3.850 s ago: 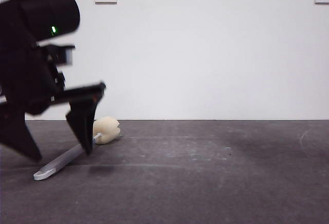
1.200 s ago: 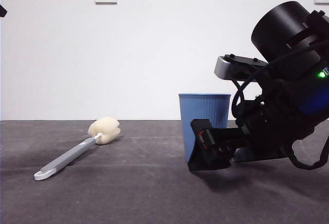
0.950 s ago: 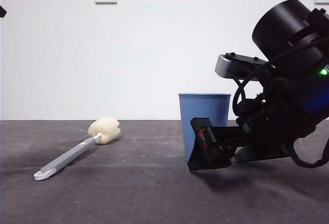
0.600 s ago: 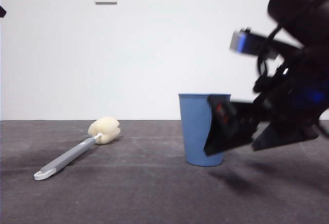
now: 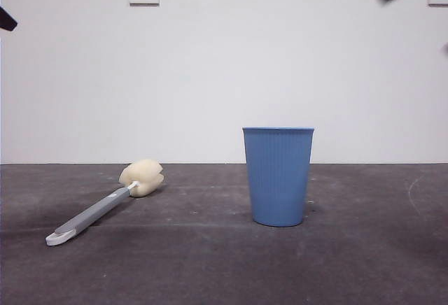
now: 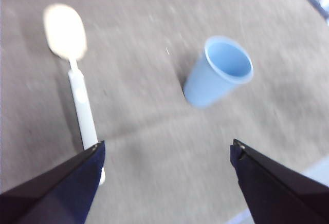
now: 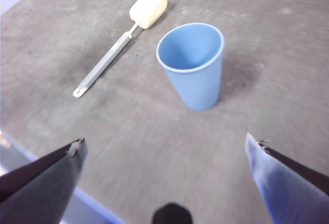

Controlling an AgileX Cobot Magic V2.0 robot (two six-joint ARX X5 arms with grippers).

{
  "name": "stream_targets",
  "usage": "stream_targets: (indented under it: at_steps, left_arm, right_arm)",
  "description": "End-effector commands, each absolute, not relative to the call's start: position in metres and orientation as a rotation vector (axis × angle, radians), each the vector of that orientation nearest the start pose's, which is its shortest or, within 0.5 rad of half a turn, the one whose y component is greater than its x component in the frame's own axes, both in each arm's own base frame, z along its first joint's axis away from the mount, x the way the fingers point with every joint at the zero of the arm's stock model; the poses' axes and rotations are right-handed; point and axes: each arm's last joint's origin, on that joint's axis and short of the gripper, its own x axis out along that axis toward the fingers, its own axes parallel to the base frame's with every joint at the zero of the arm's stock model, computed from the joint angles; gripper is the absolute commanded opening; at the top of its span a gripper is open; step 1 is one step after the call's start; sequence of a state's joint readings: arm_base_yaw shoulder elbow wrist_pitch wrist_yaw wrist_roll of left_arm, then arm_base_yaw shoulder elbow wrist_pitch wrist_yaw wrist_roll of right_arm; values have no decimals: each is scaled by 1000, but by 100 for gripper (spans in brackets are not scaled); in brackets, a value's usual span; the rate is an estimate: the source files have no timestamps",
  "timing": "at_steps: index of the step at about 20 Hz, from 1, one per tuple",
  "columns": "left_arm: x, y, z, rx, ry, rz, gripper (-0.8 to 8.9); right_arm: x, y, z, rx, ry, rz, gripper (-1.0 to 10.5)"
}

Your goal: Pick up the cup brush,pick up the cup,insert the brush into the cup,clean the cup,put the cup brush back,put the cup back to the fixed position on the table

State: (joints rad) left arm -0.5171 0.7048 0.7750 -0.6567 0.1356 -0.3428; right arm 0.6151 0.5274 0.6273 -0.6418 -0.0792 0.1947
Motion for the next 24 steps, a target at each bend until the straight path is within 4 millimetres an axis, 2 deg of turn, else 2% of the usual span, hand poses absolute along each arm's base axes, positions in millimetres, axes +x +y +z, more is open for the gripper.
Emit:
stream_targets:
  at_steps: [1, 3, 6, 8, 10, 11, 24]
  left_arm:
    - [116, -72, 293, -178, 731, -563, 408]
    - [114, -72, 291, -179, 768, -580, 408]
    - [113, -71, 289, -180, 799, -595, 394]
    - [112, -72, 289, -186, 807, -616, 211]
    - [112, -72, 289, -193, 813, -637, -23]
    - [112, -72, 289, -193, 812, -638, -7]
    - [114, -73, 291, -177, 770, -648, -4]
  right_arm:
    - [83, 62, 293, 18, 635, 620, 562]
    - [79, 60, 311, -5, 671, 639, 559]
    - [82, 63, 324, -46, 732, 670, 436]
    - [87, 67, 325, -60, 770, 670, 293]
    - [91, 71, 323, -48, 806, 719, 45]
    - [92, 73, 322, -49, 817, 743, -17]
    - [94, 75, 322, -48, 822, 758, 2]
